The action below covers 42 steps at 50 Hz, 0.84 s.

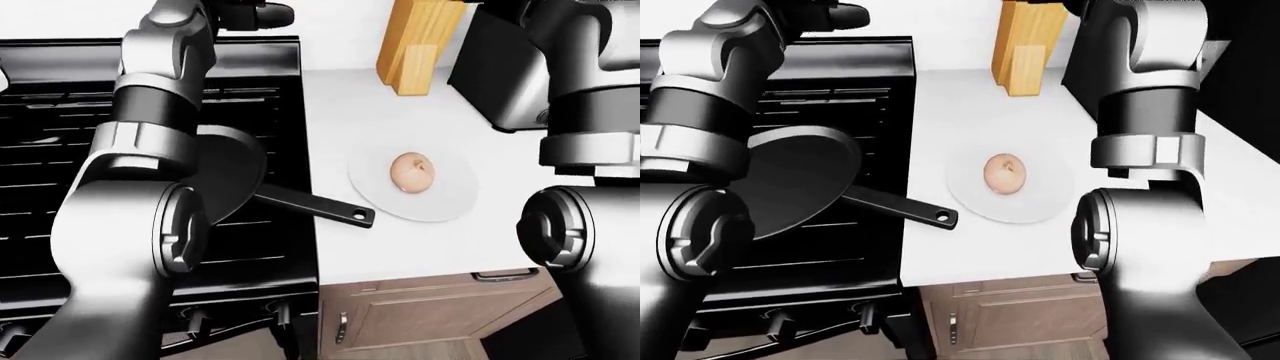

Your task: Pick the onion from the pan and place it on the plate.

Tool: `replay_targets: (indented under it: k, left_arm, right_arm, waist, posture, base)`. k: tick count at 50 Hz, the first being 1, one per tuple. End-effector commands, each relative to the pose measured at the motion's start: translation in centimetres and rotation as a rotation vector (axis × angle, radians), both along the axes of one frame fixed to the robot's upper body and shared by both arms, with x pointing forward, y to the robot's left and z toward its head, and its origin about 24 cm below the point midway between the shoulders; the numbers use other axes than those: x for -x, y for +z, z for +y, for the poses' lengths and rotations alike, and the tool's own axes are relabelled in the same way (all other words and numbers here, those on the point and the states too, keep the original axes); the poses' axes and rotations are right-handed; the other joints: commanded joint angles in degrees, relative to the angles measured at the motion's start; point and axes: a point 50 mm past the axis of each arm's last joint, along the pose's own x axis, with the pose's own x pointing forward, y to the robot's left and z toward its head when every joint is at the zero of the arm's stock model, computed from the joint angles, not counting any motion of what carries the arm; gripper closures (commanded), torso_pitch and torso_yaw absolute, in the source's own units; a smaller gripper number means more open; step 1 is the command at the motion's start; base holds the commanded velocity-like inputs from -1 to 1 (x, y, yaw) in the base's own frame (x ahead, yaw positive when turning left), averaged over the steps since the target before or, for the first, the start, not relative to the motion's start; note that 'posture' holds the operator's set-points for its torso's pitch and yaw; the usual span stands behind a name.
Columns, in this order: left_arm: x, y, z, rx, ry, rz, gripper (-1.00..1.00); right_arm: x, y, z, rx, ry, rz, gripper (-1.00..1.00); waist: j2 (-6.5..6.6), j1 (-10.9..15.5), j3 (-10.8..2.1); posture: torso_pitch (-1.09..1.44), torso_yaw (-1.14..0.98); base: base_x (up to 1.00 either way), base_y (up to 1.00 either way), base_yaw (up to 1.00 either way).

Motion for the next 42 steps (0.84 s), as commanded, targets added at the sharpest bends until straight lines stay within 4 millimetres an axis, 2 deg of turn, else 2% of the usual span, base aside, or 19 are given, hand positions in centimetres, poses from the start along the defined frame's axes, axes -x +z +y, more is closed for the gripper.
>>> replay_targets:
  k: [1,6,26,42]
  left_arm:
    - [1.0,3.1,0.1,0.002,0.007,-0.129,-1.0]
    - [1.5,4.2,0.7,0.043,0.034,-0.215,-1.0]
    - [2.3,5.3,1.5,0.085,0.054,-0.325,-1.0]
    - [3.4,6.8,1.6,0.153,0.023,-0.477,-1.0]
  right_arm:
    - [1.0,2.5,0.3,-0.001,0.017,-0.113,-1.0]
    - [1.2,3.0,0.5,-0.006,0.022,-0.147,-1.0]
    - [2.5,5.2,0.5,-0.038,0.052,-0.323,-1.0]
    - [3.1,5.7,0.3,-0.012,0.05,-0.43,-1.0]
  waist:
    - [0.02,-0.03,-2.07]
    - [0.16,0.01,-2.0]
    - [0.47,-0.11,-1.82]
    - [0.46,-0.19,-1.62]
  posture:
    - [0.0,0.0]
    - [0.0,0.0]
    - [0.0,0.0]
    - [0.0,0.0]
  base:
    - [0.0,0.0,0.0]
    - [0.0,0.0,0.0]
    - [0.0,0.0,0.0]
    - [0.0,0.0,0.0]
